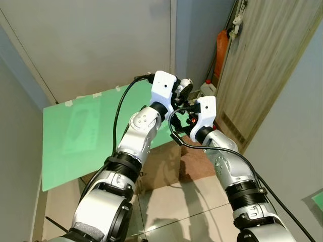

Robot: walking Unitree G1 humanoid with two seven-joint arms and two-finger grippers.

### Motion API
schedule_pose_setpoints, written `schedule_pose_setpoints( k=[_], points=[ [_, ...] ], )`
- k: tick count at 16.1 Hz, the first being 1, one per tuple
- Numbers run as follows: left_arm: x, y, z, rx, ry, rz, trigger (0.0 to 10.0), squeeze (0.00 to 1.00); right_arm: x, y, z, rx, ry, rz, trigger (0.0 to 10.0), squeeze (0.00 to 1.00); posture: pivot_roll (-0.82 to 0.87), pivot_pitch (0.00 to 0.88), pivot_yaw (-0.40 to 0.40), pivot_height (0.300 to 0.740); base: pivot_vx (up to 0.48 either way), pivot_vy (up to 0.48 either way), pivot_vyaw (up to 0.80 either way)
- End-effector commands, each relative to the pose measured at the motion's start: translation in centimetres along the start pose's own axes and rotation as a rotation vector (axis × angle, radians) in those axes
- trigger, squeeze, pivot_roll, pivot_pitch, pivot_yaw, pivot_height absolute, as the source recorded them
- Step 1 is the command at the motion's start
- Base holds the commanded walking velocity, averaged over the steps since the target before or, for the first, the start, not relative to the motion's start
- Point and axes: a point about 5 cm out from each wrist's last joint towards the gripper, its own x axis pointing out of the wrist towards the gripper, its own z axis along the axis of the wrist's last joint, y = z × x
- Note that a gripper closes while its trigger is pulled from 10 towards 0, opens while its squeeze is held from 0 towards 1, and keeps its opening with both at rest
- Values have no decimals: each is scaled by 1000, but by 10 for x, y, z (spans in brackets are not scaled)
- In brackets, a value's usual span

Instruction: Hang keys on a hook

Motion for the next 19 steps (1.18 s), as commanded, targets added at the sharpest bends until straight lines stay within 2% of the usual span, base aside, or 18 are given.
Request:
schedule_pose_setpoints(
  k=[1, 7, 10, 15, 19],
  points=[
    [1, -1, 4, 5, -12, -12, 0, 0, 6, 2, 9, -16, -32, -2, 10000, 0, -53, 0, 79, 740, 0, 0, 0],
    [2, -7, 8, -1, -28, -31, 0, 0, 8, 3, 8, -21, -46, -18, 10000, 0, -55, 0, 77, 740, 0, 0, 0],
    [2, -10, 12, -7, -44, -39, 0, 0, 9, -4, 10, -39, -58, -56, 10000, 0, -53, 0, 72, 740, 0, 0, 0],
    [3, -15, 20, -22, -67, -51, 0, 0, 10, -8, 11, -64, -71, -87, 10000, 0, -51, 0, 67, 740, 0, 0, 0],
    [1, -16, 19, -30, -62, -49, 0, 0, 9, -18, 15, -95, -94, -146, 10000, 0, -50, 0, 62, 740, 0, 0, 0]
  ],
)
